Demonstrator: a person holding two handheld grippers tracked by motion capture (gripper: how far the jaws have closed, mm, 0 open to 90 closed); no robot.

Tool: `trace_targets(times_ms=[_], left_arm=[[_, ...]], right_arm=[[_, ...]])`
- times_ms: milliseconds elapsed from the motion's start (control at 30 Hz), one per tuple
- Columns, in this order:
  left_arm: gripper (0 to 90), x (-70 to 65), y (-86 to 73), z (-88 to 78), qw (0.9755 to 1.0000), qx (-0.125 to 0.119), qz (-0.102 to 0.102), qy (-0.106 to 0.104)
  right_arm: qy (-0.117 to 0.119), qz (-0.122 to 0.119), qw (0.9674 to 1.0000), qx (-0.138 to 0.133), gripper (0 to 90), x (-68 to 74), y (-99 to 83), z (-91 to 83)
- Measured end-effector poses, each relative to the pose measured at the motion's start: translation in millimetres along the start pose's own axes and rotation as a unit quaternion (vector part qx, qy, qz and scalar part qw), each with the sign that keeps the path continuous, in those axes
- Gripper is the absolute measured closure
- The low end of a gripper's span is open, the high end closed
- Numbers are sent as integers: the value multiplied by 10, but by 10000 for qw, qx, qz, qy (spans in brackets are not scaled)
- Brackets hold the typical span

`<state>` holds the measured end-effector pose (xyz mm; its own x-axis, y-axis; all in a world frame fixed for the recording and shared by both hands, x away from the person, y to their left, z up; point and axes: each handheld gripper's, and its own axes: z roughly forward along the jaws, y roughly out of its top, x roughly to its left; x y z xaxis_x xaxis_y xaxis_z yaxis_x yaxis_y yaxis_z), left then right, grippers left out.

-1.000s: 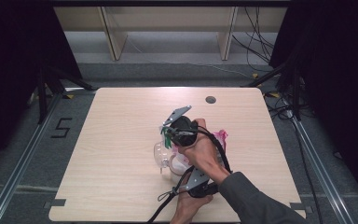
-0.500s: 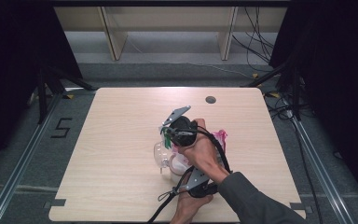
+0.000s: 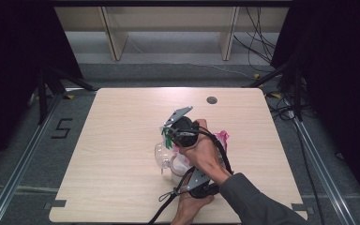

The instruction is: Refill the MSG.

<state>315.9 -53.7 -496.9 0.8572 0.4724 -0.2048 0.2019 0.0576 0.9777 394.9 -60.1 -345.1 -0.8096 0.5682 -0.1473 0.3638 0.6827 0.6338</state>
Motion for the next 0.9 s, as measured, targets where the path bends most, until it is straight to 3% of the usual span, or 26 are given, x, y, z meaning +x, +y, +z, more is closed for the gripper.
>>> trace_targets(times_ms=[33,200,233,267,300,333,400,433,467,500,533,567,600,633,667,733,900], left_arm=[[737,36,5,-34,9995,203,239,102],[738,39,13,-34,9995,197,237,73],[737,-7,-1,8,10000,-13,-21,4],[737,-7,-1,8,10000,-13,-21,4],[737,-1,4,3,10000,7,-9,-20],[737,39,11,-31,9995,193,237,77],[737,37,12,-30,9995,189,232,80],[737,4,9,3,10000,-1,3,-29],[737,5,10,3,10000,-13,4,-14],[737,5,10,0,10000,-10,7,-21],[737,40,14,-33,9995,193,244,97],[737,40,14,-33,9995,193,244,97],[736,5,7,3,10000,19,20,-13],[736,45,13,-32,9992,248,290,111],[735,45,13,-32,9992,248,290,111],[733,15,-2,-4,9999,113,85,44],[730,3,-25,13,9999,126,55,56]], right_arm=[[-3,46,10000,-55,900,6,1,2],[16,38,10000,-50,900,-5,-1,-10],[-20,65,10000,-1,900,3,-4,-4],[-20,65,10000,-1,900,3,-4,-4],[24,131,9999,26,900,9,-1,-10],[-44,94,9999,14,900,-5,-3,-14],[-25,27,10000,8,900,-19,4,-17],[-46,15,10000,-14,900,-21,3,-12],[-57,68,10000,-5,900,-12,4,-18],[-47,-35,10000,-58,900,-19,6,-17],[-27,-30,10000,-51,900,-16,6,-18],[-27,-30,10000,-51,900,-16,6,-18],[-38,47,10000,-28,900,-19,2,-23],[-66,97,9999,-62,900,-12,-3,-23],[-66,97,9999,-62,900,-12,-3,-23],[-3,112,9998,-142,900,-27,-11,-51],[-43,159,9997,-186,900,-84,-59,-108]])
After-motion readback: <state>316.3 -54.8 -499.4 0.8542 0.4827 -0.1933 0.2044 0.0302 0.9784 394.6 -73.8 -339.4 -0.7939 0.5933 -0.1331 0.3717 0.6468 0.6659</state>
